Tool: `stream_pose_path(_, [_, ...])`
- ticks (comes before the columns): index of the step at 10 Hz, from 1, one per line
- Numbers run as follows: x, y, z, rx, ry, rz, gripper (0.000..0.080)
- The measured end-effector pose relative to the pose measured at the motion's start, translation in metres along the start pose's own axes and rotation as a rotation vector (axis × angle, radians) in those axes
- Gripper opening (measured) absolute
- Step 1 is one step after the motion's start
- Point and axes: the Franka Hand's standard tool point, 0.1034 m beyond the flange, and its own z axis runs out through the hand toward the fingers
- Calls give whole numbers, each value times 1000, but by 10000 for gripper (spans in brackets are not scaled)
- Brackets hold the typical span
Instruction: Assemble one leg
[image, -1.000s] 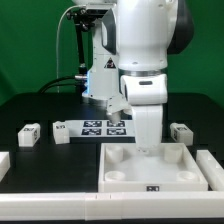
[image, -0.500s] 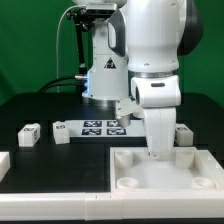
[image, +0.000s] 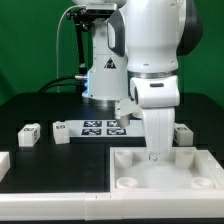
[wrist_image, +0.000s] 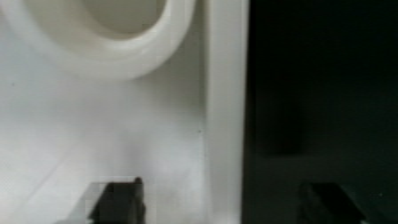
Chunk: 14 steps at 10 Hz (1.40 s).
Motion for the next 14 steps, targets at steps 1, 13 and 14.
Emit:
stream_pose_path(1, [0,0,0,0,0,0,560])
stream_pose_path(13, [10,-16,-41,-47,-10,80,649])
stream_pose_path(14, [10,-17,-39,-43,-9,102,649])
